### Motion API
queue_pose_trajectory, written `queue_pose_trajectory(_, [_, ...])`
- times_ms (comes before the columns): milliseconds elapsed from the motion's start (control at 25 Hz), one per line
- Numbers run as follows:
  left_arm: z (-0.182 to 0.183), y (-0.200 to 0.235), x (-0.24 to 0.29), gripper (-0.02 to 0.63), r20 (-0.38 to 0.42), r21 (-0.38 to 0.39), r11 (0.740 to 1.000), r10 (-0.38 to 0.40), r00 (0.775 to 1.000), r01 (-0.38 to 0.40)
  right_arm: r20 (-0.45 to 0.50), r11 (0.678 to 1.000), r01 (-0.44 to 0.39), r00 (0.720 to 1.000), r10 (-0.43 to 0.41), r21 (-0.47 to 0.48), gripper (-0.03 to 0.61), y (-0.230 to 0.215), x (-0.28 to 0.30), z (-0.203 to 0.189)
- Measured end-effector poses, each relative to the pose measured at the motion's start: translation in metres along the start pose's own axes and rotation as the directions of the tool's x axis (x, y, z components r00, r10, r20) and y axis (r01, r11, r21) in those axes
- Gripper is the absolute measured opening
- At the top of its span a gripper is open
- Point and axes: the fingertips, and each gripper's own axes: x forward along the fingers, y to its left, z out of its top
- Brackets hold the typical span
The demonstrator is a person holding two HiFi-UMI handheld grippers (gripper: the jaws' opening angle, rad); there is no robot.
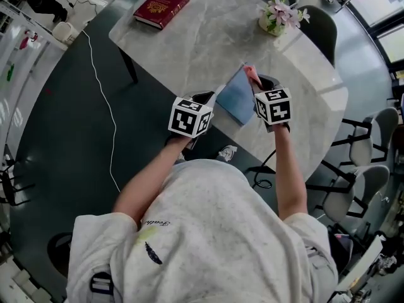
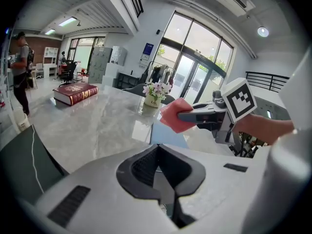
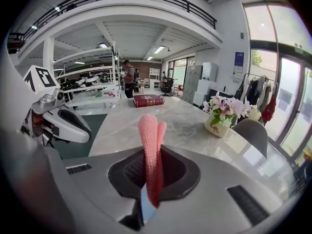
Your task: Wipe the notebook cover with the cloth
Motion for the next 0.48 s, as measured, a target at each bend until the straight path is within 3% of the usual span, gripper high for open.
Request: queue_pose_trajectory(480, [0.004, 0.025, -0.002, 0.006, 0.017, -0.071, 0.989, 0.128, 0.992, -0.126, -0.058, 0.986, -0.001, 0.998, -0.009, -0.166, 0.015, -0.048, 0.055, 0.016])
